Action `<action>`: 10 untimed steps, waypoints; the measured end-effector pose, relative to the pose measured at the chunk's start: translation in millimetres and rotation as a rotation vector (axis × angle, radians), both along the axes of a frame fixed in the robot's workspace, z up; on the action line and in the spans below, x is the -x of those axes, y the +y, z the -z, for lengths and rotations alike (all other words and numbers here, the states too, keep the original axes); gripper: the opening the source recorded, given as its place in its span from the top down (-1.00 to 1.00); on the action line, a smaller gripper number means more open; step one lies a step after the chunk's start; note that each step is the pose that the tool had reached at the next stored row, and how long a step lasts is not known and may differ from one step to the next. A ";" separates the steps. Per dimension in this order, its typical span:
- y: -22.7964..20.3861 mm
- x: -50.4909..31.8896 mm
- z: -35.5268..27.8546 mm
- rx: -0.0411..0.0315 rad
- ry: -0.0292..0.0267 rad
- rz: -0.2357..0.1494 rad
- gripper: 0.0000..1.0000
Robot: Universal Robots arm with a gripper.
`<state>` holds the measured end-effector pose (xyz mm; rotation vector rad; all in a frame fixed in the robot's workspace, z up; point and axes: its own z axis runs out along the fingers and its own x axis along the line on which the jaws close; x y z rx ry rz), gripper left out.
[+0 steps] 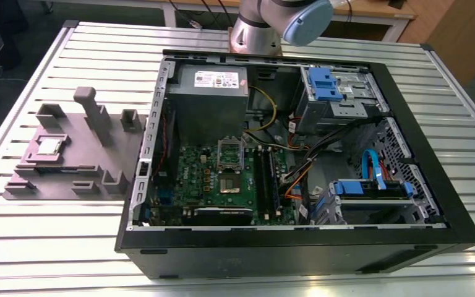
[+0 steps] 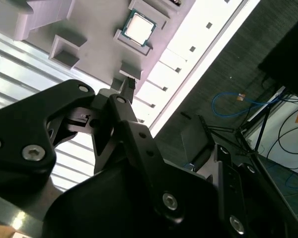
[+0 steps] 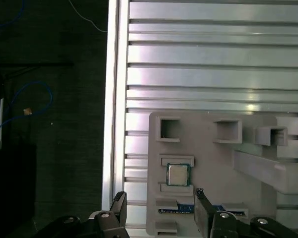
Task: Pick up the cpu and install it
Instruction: 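Pick up the cpu and move it towards the insertion slot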
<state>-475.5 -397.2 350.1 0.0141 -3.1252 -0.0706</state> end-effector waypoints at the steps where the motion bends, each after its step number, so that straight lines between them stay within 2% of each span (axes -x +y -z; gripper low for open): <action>1: 0.1 -0.4 1.0 -0.0002 0.0001 0.000 -0.29; 10: 0.0 -0.5 1.9 -0.0004 0.0001 0.000 -0.29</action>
